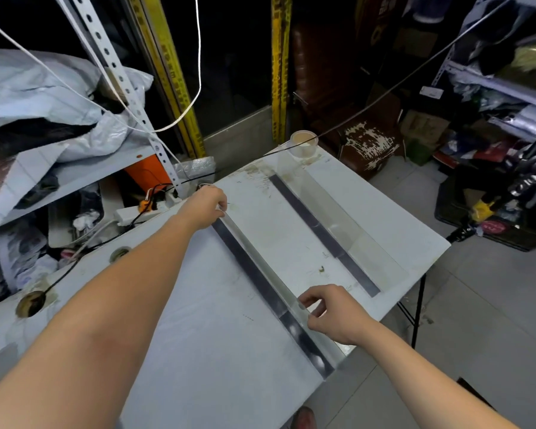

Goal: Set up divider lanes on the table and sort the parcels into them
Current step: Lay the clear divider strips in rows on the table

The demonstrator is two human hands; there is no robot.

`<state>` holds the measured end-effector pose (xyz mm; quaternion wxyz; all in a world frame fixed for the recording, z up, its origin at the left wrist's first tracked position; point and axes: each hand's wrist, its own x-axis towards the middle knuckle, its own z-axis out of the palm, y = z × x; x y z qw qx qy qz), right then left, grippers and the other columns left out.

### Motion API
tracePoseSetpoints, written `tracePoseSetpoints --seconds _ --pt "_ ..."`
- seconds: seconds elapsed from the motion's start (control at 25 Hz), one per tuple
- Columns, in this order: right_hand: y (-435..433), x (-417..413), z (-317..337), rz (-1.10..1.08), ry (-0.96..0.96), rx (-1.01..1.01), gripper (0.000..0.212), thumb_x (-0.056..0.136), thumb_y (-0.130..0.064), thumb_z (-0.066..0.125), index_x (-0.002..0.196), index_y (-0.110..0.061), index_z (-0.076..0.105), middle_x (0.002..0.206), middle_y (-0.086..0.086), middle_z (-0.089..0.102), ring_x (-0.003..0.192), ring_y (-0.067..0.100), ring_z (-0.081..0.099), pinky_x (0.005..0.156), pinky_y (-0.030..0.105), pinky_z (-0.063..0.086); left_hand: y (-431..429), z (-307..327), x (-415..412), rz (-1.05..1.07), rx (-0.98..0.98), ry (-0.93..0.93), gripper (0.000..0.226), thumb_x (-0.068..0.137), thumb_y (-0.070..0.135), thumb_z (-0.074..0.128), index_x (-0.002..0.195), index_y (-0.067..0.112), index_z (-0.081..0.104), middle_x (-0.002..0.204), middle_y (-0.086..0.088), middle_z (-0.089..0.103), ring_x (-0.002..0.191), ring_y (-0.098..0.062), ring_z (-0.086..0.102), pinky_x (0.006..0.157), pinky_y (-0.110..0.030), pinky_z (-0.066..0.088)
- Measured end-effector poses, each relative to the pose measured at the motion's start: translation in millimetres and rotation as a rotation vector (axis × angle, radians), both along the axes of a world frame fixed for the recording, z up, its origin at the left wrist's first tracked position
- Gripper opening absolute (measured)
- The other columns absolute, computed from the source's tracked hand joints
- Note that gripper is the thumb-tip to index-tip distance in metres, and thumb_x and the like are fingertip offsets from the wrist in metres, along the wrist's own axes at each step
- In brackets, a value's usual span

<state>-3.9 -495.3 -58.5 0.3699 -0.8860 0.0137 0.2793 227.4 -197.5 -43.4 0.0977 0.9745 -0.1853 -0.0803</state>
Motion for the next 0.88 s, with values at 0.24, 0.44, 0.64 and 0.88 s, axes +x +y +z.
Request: tracePoseSetpoints --seconds 0.24,0.44,0.64,0.88 --pt "18.7 18.2 -1.9 -0.039 -0.018 -0.019 0.038 0.083 -0.012 0.063 0.115 -0.032 0.07 0.109 -0.023 0.068 0.087 0.002 0.069 0.084 0.027 0.058 10.2 -14.4 32.2 0.005 -0.034 -0.007 0.011 0.09 0.008 0.074 0.101 0.008 0.073 0.107 -0.007 0.064 0.102 -0.024 0.058 0.089 -0.034 0.05" --pt "31.2 27.2 -2.1 -0.044 -0.038 -0.05 0.039 0.081 -0.011 0.063 0.114 -0.032 0.071 0.108 -0.022 0.068 0.086 0.003 0.069 0.084 0.027 0.058 18.3 -22.1 47.9 0.0 -0.036 0.015 0.012 0.091 0.009 0.074 0.102 0.009 0.072 0.109 -0.008 0.063 0.102 -0.024 0.057 0.09 -0.036 0.05" --pt "32.2 30.2 -1.0 -0.068 -0.017 -0.057 0.036 0.078 -0.011 0.065 0.106 -0.034 0.069 0.105 -0.021 0.068 0.083 0.003 0.07 0.08 0.026 0.058 18.4 -26.5 54.8 -0.02 -0.046 0.028 0.012 0.09 0.009 0.074 0.103 0.008 0.072 0.11 -0.008 0.064 0.104 -0.026 0.059 0.092 -0.039 0.05" --pt "33.2 29.5 1.3 -0.069 -0.003 -0.042 0.035 0.079 -0.014 0.066 0.107 -0.035 0.069 0.105 -0.022 0.067 0.082 0.003 0.071 0.073 0.016 0.053 18.7 -28.9 53.8 -0.01 -0.032 0.04 0.026 0.09 0.011 0.075 0.115 0.011 0.069 0.121 -0.007 0.061 0.113 -0.027 0.058 0.097 -0.041 0.05"
